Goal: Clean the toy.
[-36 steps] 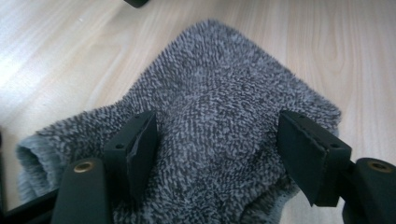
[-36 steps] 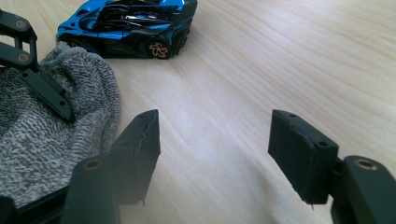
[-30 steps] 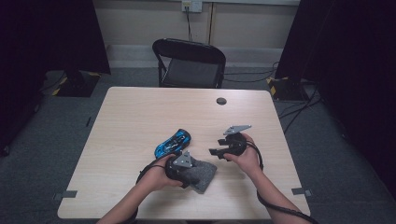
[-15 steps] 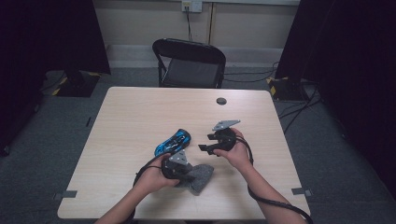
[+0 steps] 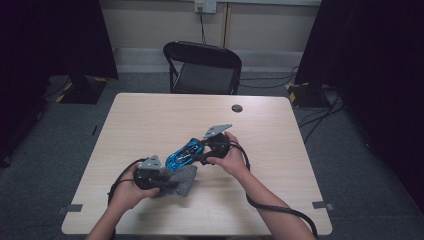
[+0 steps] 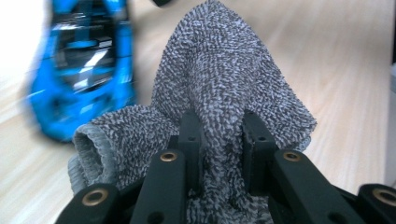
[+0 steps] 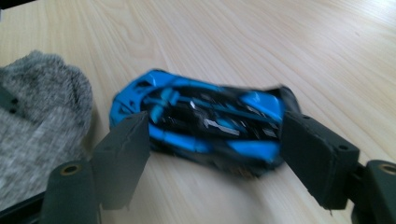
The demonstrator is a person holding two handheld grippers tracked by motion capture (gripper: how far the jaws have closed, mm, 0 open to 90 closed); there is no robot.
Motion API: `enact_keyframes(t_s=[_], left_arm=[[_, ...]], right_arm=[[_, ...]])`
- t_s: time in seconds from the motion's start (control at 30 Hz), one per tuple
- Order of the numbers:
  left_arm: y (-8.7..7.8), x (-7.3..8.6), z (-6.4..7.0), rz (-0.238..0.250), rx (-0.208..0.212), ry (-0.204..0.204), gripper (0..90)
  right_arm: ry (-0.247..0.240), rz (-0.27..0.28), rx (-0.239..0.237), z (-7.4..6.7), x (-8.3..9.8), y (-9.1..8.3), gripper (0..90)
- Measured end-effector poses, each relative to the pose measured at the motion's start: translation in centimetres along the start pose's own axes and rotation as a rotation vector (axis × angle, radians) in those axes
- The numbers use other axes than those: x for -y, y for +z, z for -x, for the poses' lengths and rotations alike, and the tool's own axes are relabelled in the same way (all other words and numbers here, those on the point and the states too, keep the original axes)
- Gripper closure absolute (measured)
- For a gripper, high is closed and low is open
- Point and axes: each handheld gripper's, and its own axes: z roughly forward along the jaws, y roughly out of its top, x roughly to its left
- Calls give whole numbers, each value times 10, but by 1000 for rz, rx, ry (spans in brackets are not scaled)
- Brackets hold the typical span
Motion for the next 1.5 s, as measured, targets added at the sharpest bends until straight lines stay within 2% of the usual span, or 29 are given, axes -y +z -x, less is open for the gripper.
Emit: enact_keyframes(t_s=[0.07,0.17,0.3,0.37,0.53,0.77,0.9,1.0,1.23,1.4,1.43,1.5], left_arm=[[-10,3,-7,26,-20,-29,735],[-24,8,-19,46,-78,-50,735],[-36,20,-35,57,-158,-104,734],[-37,26,-41,52,-181,-132,733],[-33,36,-51,21,-238,-172,731],[-30,42,-58,19,-260,-186,725],[-25,43,-59,17,-258,-188,719],[-22,43,-59,16,-256,-179,713],[-19,42,-59,16,-251,-170,696],[-16,40,-59,14,-258,-169,682],[-15,39,-59,13,-260,-168,680],[-13,39,-58,11,-265,-166,671]], right_arm=[[-7,3,-15,-4,-6,7,241],[-10,1,-25,-7,-13,17,237],[-12,-21,-31,-9,-17,30,236],[-21,-28,-34,-11,-17,36,236],[-32,-42,-37,-10,-14,45,228],[-42,-35,-15,-9,-12,52,206],[-23,-3,27,-11,-7,57,206],[-27,20,17,-12,-5,58,207],[-56,-24,9,-11,-10,54,216],[-104,-48,0,-15,-9,49,198],[-101,-62,3,-15,-9,48,193],[-114,-52,12,-16,-7,49,188]])
